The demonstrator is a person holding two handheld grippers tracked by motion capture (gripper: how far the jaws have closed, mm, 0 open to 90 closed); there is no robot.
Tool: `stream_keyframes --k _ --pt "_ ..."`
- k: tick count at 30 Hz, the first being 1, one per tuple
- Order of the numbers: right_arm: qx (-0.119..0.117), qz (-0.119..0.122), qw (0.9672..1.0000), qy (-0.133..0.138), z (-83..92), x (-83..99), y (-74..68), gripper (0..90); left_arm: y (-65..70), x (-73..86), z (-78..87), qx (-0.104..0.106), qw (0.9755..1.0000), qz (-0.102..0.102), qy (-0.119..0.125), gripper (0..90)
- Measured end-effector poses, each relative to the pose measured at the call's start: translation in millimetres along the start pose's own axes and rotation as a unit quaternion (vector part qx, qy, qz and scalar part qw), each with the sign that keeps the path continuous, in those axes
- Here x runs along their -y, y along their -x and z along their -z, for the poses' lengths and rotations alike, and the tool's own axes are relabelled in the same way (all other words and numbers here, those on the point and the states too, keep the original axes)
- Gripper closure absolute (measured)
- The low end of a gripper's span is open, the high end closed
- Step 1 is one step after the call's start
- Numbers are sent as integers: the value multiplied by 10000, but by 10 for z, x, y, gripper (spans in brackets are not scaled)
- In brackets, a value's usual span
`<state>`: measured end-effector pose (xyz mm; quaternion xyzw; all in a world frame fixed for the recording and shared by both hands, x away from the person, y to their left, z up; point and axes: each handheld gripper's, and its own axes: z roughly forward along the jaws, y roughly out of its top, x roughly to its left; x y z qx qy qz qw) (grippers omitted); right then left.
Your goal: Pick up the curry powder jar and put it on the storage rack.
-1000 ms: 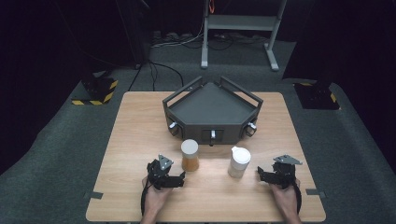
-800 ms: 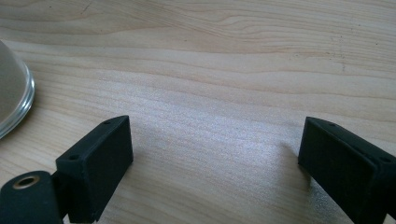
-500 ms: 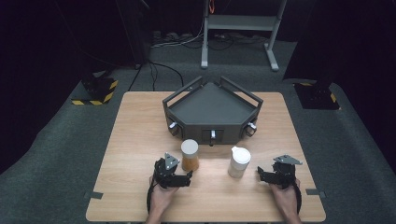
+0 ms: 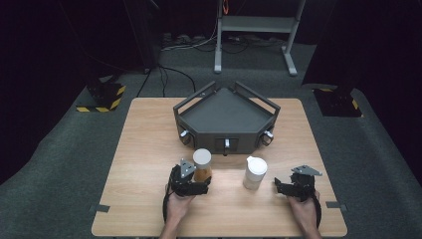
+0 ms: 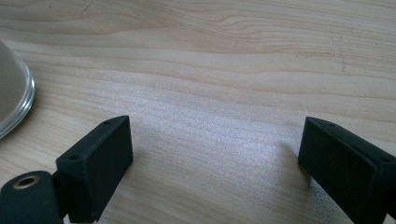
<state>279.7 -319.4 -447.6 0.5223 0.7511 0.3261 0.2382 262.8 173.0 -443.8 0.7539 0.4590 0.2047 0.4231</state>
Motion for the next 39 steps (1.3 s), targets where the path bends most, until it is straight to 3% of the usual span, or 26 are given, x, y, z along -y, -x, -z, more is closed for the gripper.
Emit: stream_keyframes --k 9,24,39 --pt "0 1 10000 1 0 0 0 99 49 -41 -71 -99 9999 36 90 122" --pt "0 0 10000 1 0 0 0 99 114 -84 -114 -208 9995 -32 233 278" --pt "0 0 10000 2 0 1 0 99 115 -64 -110 -215 9993 -81 287 295"
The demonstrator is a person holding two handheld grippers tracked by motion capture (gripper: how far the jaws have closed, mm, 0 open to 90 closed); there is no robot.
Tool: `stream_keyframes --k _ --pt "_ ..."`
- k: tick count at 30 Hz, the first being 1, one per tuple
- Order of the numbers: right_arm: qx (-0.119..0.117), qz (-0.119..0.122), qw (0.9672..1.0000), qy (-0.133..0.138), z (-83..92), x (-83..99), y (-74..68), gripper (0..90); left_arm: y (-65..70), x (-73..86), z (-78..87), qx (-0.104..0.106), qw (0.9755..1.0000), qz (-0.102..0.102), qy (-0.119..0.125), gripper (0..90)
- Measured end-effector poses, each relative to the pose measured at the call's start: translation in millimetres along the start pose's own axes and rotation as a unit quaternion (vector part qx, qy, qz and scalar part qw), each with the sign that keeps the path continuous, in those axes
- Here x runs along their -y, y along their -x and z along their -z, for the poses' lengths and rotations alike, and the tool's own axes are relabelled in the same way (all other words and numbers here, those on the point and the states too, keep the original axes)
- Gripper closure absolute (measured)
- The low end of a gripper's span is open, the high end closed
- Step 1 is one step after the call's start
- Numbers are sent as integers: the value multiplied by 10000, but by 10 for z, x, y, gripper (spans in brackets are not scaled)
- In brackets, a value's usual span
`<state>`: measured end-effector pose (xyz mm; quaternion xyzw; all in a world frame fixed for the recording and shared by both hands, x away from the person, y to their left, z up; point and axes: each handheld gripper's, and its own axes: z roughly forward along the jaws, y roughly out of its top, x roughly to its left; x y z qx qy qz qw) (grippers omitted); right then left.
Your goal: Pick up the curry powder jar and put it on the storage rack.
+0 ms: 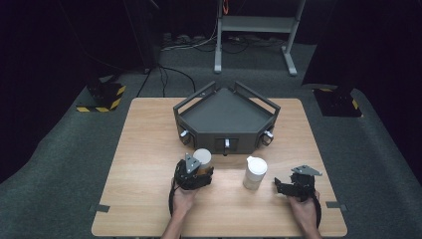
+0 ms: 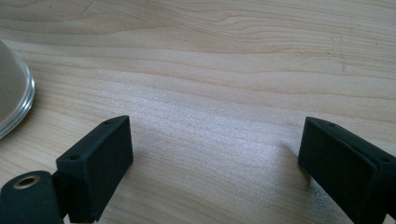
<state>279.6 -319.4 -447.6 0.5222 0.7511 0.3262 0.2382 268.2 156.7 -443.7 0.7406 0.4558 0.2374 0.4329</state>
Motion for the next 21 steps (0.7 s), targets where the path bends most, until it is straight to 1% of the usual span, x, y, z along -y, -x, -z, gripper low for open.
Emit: stream_keyframes --k 4,7,14,17,21 --pt "0 0 10000 0 0 0 0 99 11 9 3 -20 10000 -32 26 298" --pt "0 -1 10000 -1 0 0 0 99 21 25 9 -41 10000 -17 56 300" --pt "0 0 10000 -1 0 0 0 99 30 28 13 -32 10000 -32 72 303" --pt "0 0 10000 0 0 0 0 99 29 11 14 -13 10000 -70 43 304" --pt "0 -1 10000 0 0 0 0 99 27 -18 11 -4 10000 -69 -2 305"
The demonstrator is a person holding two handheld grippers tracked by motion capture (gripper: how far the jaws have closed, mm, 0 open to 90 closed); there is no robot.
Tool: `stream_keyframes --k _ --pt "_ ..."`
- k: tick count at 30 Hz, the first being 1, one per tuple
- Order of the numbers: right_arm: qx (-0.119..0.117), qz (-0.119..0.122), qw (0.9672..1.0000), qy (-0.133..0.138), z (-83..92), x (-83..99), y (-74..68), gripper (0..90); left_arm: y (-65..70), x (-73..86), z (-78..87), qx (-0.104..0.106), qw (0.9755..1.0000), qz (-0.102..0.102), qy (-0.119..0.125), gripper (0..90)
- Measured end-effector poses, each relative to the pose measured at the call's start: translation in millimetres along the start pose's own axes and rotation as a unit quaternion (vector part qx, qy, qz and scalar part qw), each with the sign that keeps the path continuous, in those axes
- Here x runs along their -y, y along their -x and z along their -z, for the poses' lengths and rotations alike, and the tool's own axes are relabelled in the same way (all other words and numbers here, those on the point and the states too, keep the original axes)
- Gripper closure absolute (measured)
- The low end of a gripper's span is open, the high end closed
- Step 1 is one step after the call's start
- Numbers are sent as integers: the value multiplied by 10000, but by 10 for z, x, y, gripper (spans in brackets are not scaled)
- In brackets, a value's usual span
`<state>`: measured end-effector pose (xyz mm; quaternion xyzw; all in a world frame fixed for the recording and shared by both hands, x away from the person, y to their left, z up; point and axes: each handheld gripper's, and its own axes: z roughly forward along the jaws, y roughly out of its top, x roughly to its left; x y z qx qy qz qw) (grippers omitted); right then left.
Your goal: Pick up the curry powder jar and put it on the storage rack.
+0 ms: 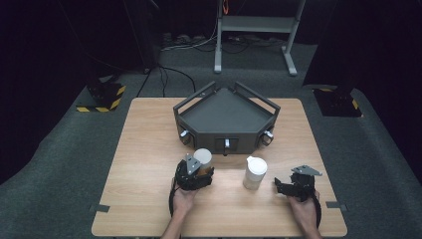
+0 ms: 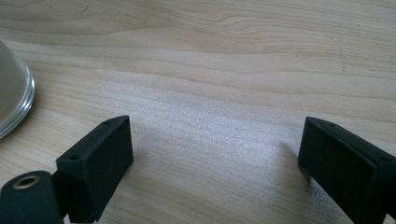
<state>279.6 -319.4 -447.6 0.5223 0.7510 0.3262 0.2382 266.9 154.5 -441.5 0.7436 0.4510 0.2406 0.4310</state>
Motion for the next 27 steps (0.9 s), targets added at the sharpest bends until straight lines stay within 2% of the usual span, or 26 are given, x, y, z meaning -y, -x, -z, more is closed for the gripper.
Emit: stream_keyframes --k 7,17,24,27 --pt "0 0 10000 0 0 0 0 99 -30 -56 21 71 10000 64 -19 305" --pt "0 -1 10000 0 0 0 0 99 -19 -229 52 132 9998 -161 13 305" --pt "5 -2 10000 2 1 1 -2 103 -73 -396 72 339 9994 -73 93 306" --pt "7 -7 10000 4 1 2 -2 104 -93 -479 84 410 9990 -100 122 306"
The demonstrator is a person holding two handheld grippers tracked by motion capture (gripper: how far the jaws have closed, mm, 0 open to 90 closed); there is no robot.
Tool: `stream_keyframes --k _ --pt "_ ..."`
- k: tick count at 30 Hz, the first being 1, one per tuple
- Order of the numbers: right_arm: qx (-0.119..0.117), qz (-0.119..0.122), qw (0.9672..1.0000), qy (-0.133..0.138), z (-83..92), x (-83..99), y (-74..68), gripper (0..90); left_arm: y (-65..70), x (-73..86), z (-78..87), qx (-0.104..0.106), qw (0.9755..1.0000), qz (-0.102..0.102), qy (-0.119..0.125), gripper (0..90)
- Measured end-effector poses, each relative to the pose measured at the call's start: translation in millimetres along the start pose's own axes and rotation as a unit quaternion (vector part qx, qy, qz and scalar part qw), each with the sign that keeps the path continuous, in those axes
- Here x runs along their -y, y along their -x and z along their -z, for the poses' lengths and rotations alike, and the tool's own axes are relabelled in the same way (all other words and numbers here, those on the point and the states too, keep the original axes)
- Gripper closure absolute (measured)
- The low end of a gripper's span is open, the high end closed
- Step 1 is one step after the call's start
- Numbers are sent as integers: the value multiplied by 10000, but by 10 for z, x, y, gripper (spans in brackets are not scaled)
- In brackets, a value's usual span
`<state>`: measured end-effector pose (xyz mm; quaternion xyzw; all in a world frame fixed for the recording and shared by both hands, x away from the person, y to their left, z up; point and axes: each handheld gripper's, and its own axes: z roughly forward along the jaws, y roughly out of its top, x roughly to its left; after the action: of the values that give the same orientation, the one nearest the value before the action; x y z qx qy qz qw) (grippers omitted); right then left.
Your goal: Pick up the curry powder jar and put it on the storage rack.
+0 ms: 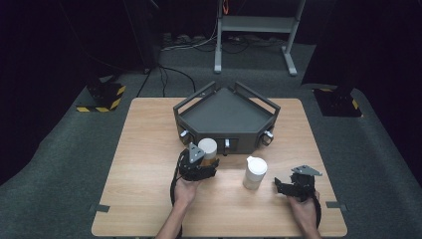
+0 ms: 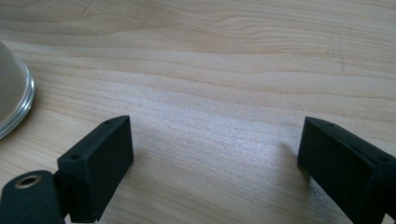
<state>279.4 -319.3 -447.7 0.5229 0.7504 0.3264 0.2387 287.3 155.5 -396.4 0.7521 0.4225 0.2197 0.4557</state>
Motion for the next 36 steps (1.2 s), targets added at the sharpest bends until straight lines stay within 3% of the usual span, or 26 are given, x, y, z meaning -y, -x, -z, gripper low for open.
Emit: stream_keyframes --k 10,15,28,36 --pt "0 0 10000 -1 0 0 0 104 -49 -278 52 131 9999 -103 41 306" --pt "0 -2 10000 -2 0 0 0 103 -110 -400 77 201 9998 -54 63 305" --pt "0 -3 10000 -1 0 0 0 103 -196 -756 126 219 9995 -131 173 305" --pt "7 -6 10000 4 3 3 0 110 -245 -990 123 121 9995 -151 265 306"
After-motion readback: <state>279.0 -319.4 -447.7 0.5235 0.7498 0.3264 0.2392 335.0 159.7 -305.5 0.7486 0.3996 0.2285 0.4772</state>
